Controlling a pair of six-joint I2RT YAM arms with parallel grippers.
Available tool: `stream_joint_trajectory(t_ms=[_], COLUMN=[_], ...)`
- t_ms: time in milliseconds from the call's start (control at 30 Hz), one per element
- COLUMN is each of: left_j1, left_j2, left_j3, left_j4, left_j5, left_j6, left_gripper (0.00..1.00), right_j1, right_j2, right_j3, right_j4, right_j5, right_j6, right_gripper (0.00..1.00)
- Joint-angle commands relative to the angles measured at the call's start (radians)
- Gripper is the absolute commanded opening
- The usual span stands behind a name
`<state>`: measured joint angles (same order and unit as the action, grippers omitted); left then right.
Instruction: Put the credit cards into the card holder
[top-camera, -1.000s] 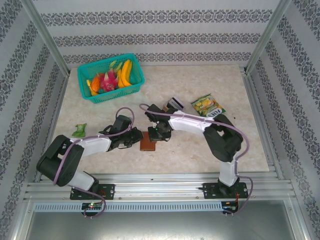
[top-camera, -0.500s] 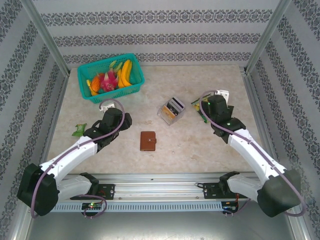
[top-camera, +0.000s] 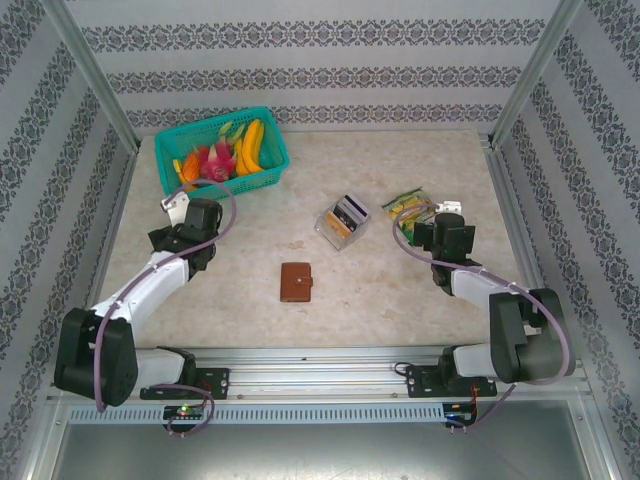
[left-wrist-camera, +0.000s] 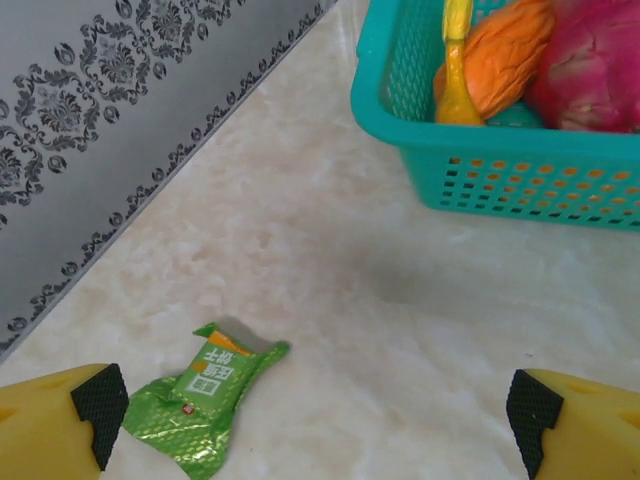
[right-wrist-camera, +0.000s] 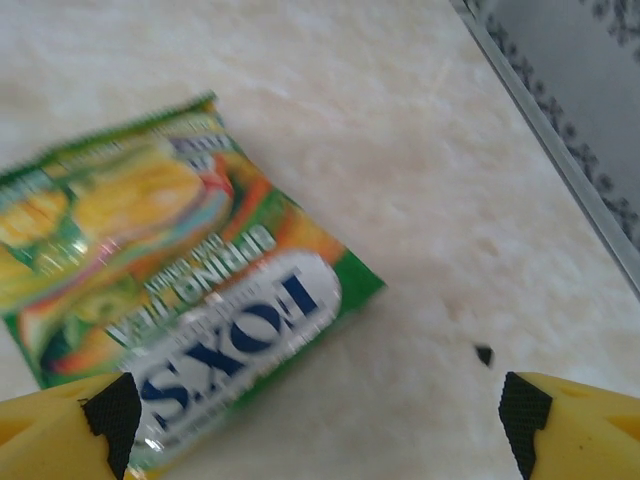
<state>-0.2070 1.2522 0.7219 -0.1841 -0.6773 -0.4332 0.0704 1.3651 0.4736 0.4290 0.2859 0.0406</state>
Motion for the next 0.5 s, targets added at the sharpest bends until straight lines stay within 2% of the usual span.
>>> stream_joint_trajectory(t_ms=[0,67,133,200,267,467], left_j1=[0.01,0.02,0.024,0.024,0.026,0.027], left_j2=[-0.055,-0.052,-0.028,-0.006,0.03,0.221], left_j3=[-0.168,-0.255,-0.265,-0.277,-0.329,-0.347], left_j4=[0.381,0.557,0.591,0.652,0.797,1.055], left_j5=[-0.018,0.033,0.083,0.117,0.166,0.269], left_j6=[0.178,0.228,0.268,0.317,0.388,0.502], left_gripper=[1.0,1.0,1.0,1.0,1.0,1.0], right_j1=[-0.038,-0.037,-0.028,-0.026,-0.022,-0.026], right_j2=[0.037,0.1,0.164,0.143,0.138,0.139], right_j3=[-0.01,-0.068,-0.147,-0.16,-0.136,-0.1], right_j4=[0.225,0.387,0.605,0.568,0.496,0.479], right_j5=[-0.146,-0.244,-0.244,-0.255,-0.224,-0.15], right_j6=[0.007,-0.031,-0.04,-0.049,-0.045,-0.014], right_gripper=[0.94,0.94,0.95,0.96,0.96,0.98])
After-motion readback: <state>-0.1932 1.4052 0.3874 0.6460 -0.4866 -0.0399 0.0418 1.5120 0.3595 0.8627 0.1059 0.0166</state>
